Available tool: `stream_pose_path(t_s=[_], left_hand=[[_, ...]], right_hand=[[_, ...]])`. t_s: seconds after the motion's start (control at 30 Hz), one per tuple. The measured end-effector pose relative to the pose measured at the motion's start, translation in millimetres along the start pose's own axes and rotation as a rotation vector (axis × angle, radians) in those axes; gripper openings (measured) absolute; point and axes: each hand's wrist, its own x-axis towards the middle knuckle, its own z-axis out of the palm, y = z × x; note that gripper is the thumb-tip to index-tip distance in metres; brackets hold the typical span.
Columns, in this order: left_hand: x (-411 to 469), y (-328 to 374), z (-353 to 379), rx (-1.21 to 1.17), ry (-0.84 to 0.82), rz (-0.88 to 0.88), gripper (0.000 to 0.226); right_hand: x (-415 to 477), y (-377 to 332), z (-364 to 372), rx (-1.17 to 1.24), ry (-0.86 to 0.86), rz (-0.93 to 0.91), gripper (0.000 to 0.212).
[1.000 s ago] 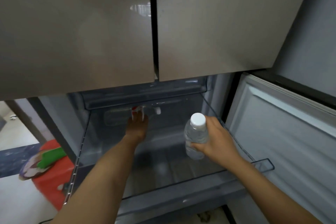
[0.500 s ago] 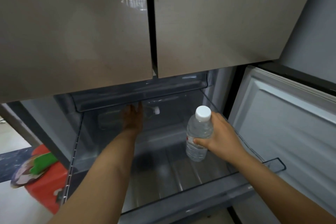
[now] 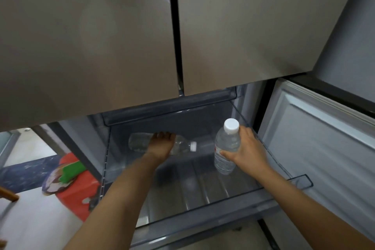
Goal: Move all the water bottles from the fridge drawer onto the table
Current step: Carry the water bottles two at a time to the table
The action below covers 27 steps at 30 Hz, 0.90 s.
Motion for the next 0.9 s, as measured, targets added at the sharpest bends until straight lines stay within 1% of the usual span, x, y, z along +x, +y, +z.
stream_pose_path(t_s=[0.07,0.17,0.23,0.3,0.37,0.5,0.6,0.67,0.77,0.83,0.9], left_hand=[[-10.0,4.4,-8.7,-0.029,-0.064,0.015,0.064],[-28.6,9.6,-34.5,-0.11,-0.043,0.012,0.06],[-43.1,11.5,-53.4,-0.176,-0.041,-0.004,0.058],[-56.7,11.4,-68.3,-0.27,0.003,-0.029,0.059],[-71.7,11.9,-79.7,-0.368,0.055,-0.048,0.06],[-99.9,17.0,-92.3,-0.557,0.122,-0.096,0.063],[-113.4,22.1,-96.8,-0.677,0.213,-0.118,0.063],[-119.1,23.8,-97.9,-0.772,0.28,-0.161,0.064],[-128.8,26.8,-102.4,-1.011,0.338,-0.258,0.069],[-139.4,33.2,-110.9,-1.205,0.418,-0.319,0.072],[-151.2,39.1,-119.4,-1.343,0.527,-0.418,0.072]], right_hand=[[0.1,-0.5,-1.5,0.031,-0.021,0.004,0.074],[0.5,-1.1,-3.0,0.065,-0.042,0.037,0.073],[1.9,-0.1,-1.8,0.144,-0.063,0.051,0.071],[4.2,1.5,0.3,0.254,-0.09,0.078,0.071],[8.1,2.2,0.1,0.294,-0.114,0.083,0.073],[16.4,3.4,-3.7,0.297,-0.145,0.074,0.076],[19.7,7.3,-5.8,0.302,-0.163,0.084,0.078],[21.2,7.9,-9.2,0.307,-0.177,0.071,0.075],[23.2,4.6,-11.7,0.32,-0.186,0.041,0.071],[24.6,2.3,-10.7,0.328,-0.191,0.019,0.07],[24.3,-3.3,-11.5,0.341,-0.21,-0.016,0.069]])
